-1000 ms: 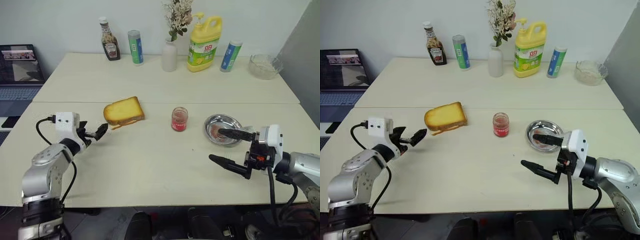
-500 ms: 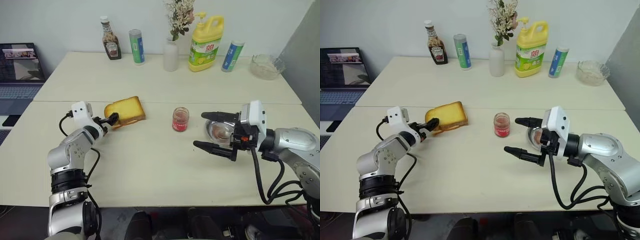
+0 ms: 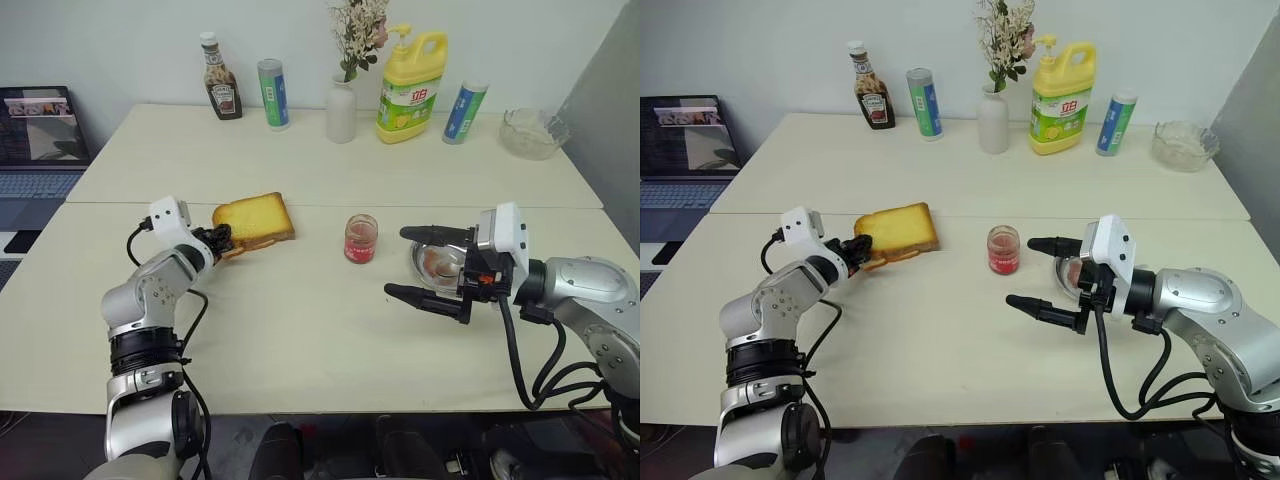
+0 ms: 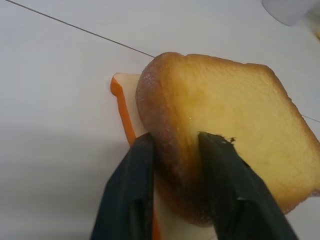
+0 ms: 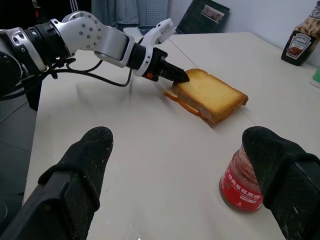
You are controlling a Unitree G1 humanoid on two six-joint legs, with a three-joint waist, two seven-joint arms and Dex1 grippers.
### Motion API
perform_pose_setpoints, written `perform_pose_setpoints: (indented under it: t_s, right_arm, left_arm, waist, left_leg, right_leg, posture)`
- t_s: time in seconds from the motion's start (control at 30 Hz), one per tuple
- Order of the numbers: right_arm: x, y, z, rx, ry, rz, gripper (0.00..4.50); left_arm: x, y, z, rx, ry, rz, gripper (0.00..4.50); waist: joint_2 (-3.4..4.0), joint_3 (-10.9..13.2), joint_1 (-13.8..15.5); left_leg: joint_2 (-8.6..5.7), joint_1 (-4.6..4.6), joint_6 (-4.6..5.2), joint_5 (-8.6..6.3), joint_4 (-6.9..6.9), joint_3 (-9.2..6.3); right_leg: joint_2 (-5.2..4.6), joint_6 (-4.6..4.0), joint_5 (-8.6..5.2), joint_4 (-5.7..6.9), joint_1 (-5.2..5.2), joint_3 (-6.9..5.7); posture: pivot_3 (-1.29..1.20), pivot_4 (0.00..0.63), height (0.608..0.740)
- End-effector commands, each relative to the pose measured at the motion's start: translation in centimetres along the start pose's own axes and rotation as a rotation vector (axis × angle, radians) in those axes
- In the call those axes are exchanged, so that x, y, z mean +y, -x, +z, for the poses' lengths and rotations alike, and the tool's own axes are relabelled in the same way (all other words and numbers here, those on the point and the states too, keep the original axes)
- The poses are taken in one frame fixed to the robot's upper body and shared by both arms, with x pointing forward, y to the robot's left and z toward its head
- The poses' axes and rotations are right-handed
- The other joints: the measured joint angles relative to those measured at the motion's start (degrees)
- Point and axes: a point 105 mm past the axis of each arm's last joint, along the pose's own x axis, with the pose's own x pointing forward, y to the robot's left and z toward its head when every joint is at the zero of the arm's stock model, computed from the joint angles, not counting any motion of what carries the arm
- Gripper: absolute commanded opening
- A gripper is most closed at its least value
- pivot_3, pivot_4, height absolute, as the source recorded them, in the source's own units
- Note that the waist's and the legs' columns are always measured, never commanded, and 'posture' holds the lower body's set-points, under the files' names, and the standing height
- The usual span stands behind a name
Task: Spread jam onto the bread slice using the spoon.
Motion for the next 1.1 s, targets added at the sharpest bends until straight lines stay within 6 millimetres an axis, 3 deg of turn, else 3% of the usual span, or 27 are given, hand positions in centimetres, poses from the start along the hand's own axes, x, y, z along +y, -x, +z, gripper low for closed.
perform_pose_setpoints:
  t_s: [0.03, 0.17, 0.5, 0.63, 0.87, 0.97, 1.1]
  right_arm:
    - [0.2, -0.1, 0.9, -0.026, 0.036, 0.006, 4.50]
    - [0.1, -0.1, 0.9, -0.025, 0.038, 0.004, 4.50]
    - [0.5, 2.3, -1.1, 0.099, -0.008, 0.032, 4.50]
    - [1.2, 3.9, -2.2, 0.192, -0.043, 0.069, 4.50]
    - [2.1, 4.2, -2.8, 0.230, -0.061, 0.103, 4.50]
    - [2.6, 4.3, -3.1, 0.239, -0.070, 0.106, 4.50]
    - [3.5, 4.1, -2.9, 0.222, -0.095, 0.132, 4.50]
  left_arm:
    - [-1.3, 0.5, 2.0, -0.068, -0.015, -0.039, 0.02]
    - [-2.0, 1.0, 2.2, -0.067, -0.020, -0.086, 0.02]
    - [-5.2, 6.6, 2.1, 0.068, -0.037, -0.440, 0.02]
    - [-7.7, 9.7, -1.5, 0.236, -0.015, -0.631, 0.02]
    - [-9.6, 10.8, -6.1, 0.382, -0.070, -0.690, 0.02]
    - [-9.9, 11.1, -7.8, 0.409, -0.121, -0.682, 0.02]
    - [-8.7, 11.3, -9.4, 0.440, -0.179, -0.632, 0.02]
  waist:
    - [0.00, 0.0, 0.0]
    - [-0.01, 0.0, 0.0]
    - [-0.01, 0.0, -0.1]
    - [-0.01, 0.0, -0.2]
    - [-0.03, 0.0, -0.1]
    - [-0.03, 0.0, -0.1]
    - [-0.03, 0.0, -0.1]
  left_leg:
    - [0.00, 0.00, 0.00, 0.00, 0.00, 0.00]
    - [0.00, -0.01, 0.00, 0.00, 0.00, 0.00]
    - [0.03, 0.02, -0.01, 0.00, -0.03, -0.01]
    - [0.00, 0.02, 0.00, 0.00, -0.03, 0.06]
    - [0.03, 0.07, 0.00, 0.00, -0.01, -0.03]
    - [0.01, 0.08, 0.00, 0.00, 0.00, 0.04]
    - [0.03, 0.07, 0.00, 0.00, -0.01, 0.06]
  right_leg:
    - [0.00, 0.00, 0.00, 0.00, 0.00, 0.00]
    - [0.00, 0.00, 0.00, 0.00, 0.00, 0.00]
    - [0.01, 0.01, -0.01, 0.01, -0.03, -0.01]
    - [-0.04, 0.02, -0.02, -0.06, 0.01, 0.04]
    - [0.02, 0.17, -0.11, 0.00, 0.01, 0.03]
    - [0.01, 0.22, -0.14, -0.03, 0.02, 0.10]
    - [0.02, 0.08, -0.06, -0.06, 0.01, 0.12]
  posture:
    - [0.00, 0.150, 0.740]
    - [0.00, 0.150, 0.740]
    - [0.00, 0.150, 0.740]
    - [0.00, 0.150, 0.740]
    - [0.00, 0.150, 0.740]
    - [0.00, 0.150, 0.740]
    - [0.00, 0.150, 0.740]
